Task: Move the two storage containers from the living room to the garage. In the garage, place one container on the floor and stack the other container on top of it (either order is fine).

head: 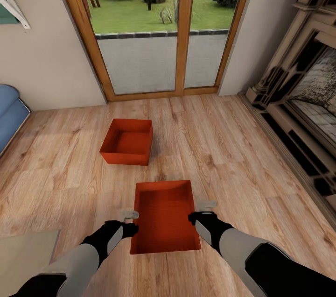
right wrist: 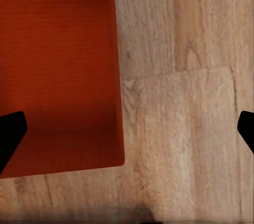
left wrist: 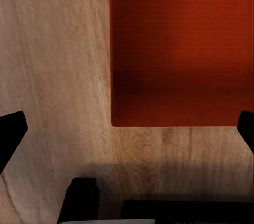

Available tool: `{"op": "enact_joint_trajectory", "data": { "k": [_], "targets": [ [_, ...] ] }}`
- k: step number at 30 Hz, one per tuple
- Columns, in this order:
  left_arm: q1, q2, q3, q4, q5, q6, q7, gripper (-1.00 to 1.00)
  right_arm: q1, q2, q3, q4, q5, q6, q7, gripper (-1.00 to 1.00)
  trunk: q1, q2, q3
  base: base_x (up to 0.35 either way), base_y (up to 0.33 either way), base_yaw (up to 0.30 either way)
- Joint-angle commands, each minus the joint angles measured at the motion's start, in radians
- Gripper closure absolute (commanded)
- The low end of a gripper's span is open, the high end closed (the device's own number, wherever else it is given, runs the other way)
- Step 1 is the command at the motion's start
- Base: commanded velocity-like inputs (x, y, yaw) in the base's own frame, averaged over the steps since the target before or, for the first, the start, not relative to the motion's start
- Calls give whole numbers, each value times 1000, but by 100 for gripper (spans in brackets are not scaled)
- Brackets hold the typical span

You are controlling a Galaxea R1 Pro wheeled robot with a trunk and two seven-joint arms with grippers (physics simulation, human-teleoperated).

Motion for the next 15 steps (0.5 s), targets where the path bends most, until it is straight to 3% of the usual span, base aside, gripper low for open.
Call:
{"op": "enact_joint_trajectory", "data": {
  "k": [1, 6, 15],
  "targets": [
    [0, 0, 1, -3, 8, 6, 4, -100, 0, 0, 8, -1, -5, 14, -5, -100, 0, 0, -1, 0, 0, 0],
    [0, -1, 1, -9, 9, 7, 3, -100, 0, 0, 8, 0, -5, 54, -5, -100, 0, 0, -1, 0, 0, 0],
    [0, -3, 1, -52, 9, 4, 3, -100, 0, 0, 8, 0, -5, 56, -5, -100, 0, 0, -1, 0, 0, 0]
  ]
}}
